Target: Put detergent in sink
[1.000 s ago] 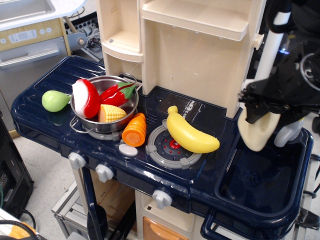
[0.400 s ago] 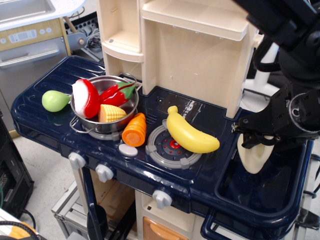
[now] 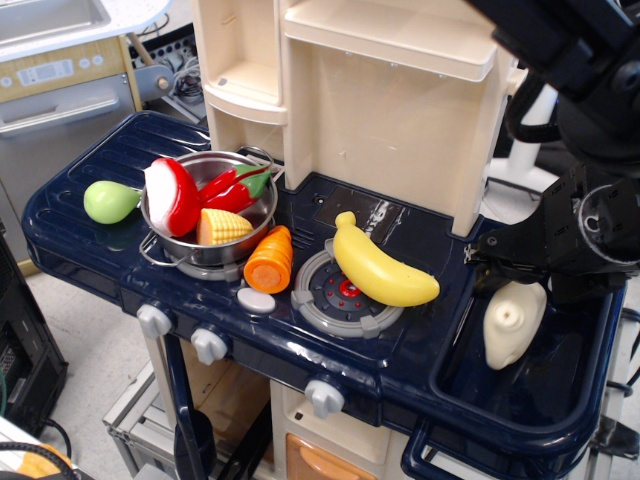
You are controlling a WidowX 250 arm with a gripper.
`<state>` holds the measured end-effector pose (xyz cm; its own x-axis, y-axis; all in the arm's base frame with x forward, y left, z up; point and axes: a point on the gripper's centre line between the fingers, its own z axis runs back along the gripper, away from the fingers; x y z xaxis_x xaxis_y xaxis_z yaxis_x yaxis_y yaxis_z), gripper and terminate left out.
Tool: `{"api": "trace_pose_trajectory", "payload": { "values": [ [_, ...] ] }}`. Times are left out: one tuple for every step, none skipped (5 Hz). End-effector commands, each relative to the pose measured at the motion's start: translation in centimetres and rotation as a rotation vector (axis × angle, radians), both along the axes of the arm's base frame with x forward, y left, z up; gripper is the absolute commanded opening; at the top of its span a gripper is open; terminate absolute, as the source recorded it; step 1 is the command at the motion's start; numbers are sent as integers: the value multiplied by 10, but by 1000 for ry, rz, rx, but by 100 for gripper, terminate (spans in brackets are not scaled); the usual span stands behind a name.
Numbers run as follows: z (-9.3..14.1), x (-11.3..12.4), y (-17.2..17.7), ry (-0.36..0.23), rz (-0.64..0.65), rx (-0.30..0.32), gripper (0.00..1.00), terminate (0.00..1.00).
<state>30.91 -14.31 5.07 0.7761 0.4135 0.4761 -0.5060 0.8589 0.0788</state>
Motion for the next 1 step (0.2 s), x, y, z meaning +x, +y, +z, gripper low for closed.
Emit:
{"api": "trace_pose_trajectory", "payload": {
  "values": [
    [21, 6, -1, -48, -6, -32, 100, 100]
  ]
}}
